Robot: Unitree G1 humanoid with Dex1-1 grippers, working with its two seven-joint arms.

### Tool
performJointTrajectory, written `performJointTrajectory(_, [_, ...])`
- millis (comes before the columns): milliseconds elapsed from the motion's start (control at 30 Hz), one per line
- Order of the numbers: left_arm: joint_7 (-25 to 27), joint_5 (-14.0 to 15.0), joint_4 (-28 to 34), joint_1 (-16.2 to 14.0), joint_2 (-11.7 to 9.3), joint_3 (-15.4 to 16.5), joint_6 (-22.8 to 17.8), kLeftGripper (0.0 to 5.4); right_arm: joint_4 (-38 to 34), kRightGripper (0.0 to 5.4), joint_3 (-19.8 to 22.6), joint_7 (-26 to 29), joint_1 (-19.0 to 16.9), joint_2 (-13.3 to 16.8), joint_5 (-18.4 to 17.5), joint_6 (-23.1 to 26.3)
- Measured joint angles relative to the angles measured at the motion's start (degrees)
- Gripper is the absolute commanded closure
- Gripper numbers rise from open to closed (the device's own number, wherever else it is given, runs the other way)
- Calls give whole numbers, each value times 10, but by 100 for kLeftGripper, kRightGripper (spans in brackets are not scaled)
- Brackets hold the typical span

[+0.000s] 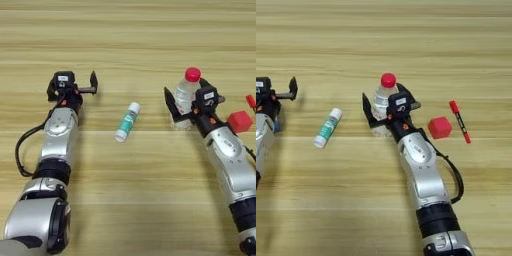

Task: Move the objects on the table

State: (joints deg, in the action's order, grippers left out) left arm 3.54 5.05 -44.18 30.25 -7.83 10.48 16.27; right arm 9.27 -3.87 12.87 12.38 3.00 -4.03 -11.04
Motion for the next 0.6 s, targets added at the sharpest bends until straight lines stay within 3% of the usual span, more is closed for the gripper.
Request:
performJointTrajectory(333, [1,0,0,0,0,0,0,0,-37,4,11,1,-2,0,-5,-58])
performJointTrajectory(600, [1,0,0,0,0,0,1,0,-54,4,25,-2,-4,0,-19,-77])
